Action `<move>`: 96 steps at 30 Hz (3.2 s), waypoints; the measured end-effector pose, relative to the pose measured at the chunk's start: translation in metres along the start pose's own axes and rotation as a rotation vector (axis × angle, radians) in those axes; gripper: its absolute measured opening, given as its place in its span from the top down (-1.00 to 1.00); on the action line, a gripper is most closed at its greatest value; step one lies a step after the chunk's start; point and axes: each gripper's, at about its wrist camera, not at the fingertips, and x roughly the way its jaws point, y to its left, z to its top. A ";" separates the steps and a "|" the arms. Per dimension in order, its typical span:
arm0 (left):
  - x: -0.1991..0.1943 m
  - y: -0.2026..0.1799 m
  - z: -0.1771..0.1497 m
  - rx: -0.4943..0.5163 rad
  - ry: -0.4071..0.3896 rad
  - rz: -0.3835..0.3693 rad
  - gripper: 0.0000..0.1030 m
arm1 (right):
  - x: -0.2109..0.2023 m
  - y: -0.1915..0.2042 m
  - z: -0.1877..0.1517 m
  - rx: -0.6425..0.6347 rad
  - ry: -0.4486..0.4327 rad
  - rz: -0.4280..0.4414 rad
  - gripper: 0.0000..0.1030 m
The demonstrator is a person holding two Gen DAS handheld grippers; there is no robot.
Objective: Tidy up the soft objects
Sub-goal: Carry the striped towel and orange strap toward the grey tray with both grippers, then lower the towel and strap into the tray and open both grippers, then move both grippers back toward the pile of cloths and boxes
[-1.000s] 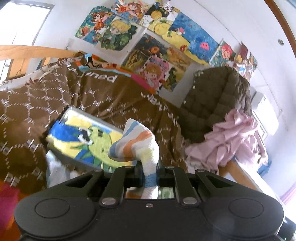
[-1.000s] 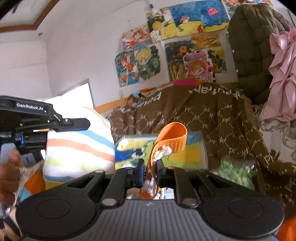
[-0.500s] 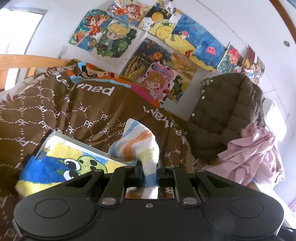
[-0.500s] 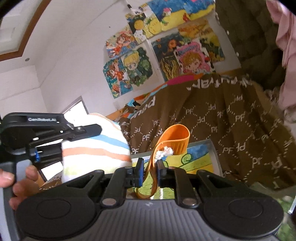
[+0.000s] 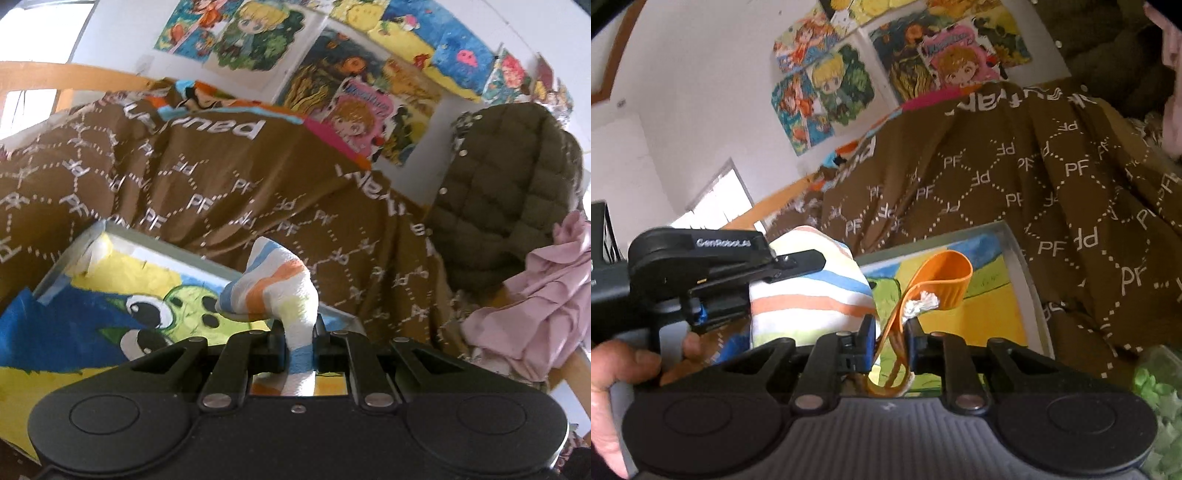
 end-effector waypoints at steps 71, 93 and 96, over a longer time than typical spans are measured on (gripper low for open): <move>-0.314 -0.029 -0.097 0.248 -0.212 0.165 -0.98 | -0.261 0.118 -0.055 -0.246 -0.327 -0.196 -1.00; -0.327 0.011 -0.150 0.298 -0.037 0.160 -0.98 | -0.277 0.149 -0.125 -0.321 -0.068 -0.309 -1.00; -0.325 0.019 -0.152 0.284 -0.021 0.175 -0.98 | -0.271 0.150 -0.127 -0.330 -0.034 -0.311 -1.00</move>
